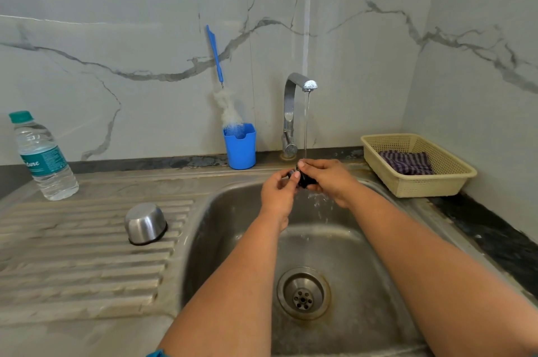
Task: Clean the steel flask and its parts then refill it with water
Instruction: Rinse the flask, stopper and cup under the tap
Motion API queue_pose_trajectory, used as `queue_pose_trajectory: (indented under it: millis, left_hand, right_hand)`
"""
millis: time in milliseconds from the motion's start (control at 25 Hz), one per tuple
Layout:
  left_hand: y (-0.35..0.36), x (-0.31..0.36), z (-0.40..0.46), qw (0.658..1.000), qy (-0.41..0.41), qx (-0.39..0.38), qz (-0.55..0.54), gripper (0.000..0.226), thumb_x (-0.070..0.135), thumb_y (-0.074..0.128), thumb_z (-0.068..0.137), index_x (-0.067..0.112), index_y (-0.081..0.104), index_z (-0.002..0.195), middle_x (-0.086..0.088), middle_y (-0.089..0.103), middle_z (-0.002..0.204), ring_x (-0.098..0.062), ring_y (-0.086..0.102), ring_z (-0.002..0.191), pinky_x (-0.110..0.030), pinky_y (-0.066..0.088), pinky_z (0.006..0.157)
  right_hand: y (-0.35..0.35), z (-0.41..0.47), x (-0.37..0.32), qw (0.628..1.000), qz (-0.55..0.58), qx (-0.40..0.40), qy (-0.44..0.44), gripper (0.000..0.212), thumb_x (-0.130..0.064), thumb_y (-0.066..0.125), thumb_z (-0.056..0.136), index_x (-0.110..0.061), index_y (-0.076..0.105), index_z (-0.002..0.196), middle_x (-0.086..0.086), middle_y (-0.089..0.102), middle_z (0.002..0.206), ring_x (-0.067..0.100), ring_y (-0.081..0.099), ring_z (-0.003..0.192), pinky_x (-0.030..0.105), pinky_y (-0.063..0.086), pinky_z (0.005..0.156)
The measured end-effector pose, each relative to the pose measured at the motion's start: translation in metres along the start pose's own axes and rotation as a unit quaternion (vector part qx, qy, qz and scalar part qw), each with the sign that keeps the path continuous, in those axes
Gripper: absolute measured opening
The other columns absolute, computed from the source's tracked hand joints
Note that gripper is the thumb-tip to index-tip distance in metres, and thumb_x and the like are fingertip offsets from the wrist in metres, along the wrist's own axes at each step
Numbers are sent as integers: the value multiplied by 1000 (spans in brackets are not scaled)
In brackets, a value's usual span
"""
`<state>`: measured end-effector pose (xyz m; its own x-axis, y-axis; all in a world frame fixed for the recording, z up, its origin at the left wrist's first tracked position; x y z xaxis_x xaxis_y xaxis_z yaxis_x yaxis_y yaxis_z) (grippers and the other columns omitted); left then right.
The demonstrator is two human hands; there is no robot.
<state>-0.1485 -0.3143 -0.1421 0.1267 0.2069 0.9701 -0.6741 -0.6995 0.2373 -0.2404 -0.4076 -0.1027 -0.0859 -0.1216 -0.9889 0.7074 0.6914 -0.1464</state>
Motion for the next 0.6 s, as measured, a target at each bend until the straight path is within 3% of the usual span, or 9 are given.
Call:
queue_pose_trajectory:
  millis: [160, 280, 400, 480, 600]
  left_hand:
    - [-3, -7, 0, 991, -98, 21, -94, 18, 24, 58, 99, 7, 63, 98, -9, 70, 90, -14, 66, 80, -29, 53, 94]
    - [5, -5, -4, 993, -90, -14, -71, 11, 8, 60, 96, 6, 62, 107, -19, 67, 113, -21, 68, 96, -24, 55, 85]
    - [10, 0, -4, 996, -57, -23, -66, 37, -5, 58, 94, 5, 58, 130, -20, 64, 124, -22, 65, 105, -20, 55, 79]
    - [10, 3, -2, 998, -36, -21, -55, 44, -3, 58, 95, 7, 54, 137, -16, 64, 125, -18, 64, 105, -19, 54, 81]
    - [17, -1, -4, 994, -51, -26, -88, 34, 6, 57, 98, 0, 57, 131, -19, 64, 121, -18, 66, 98, -16, 55, 78]
  right_hand:
    - [2, -4, -8, 989, -93, -86, -79, 47, -20, 66, 89, -28, 54, 134, 2, 65, 122, 12, 57, 114, 28, 43, 98]
    - [-1, -3, 0, 995, -34, -75, -56, 43, -23, 63, 91, -23, 55, 134, 6, 62, 127, 15, 56, 118, 26, 44, 97]
    - [-3, 3, 0, 999, -2, -24, -42, 45, -22, 61, 93, -25, 52, 137, 7, 57, 132, 16, 58, 113, 26, 50, 92]
    - [-5, 4, 1, 998, 55, -19, -8, 43, -19, 60, 93, -23, 54, 135, 6, 59, 125, 17, 62, 105, 27, 55, 84]
    - [-18, 2, 4, 998, 62, -20, 21, 36, -23, 67, 88, -9, 62, 121, 14, 67, 115, 23, 65, 101, 27, 55, 80]
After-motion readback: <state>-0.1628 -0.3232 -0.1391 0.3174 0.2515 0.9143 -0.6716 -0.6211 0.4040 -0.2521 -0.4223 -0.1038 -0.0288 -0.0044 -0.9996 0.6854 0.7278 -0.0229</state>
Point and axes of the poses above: each hand's wrist, its own z-axis towards the middle knuckle, its own y-axis out of the palm, x = y × z, the point moved 10 cm from there along z, towards the middle knuckle
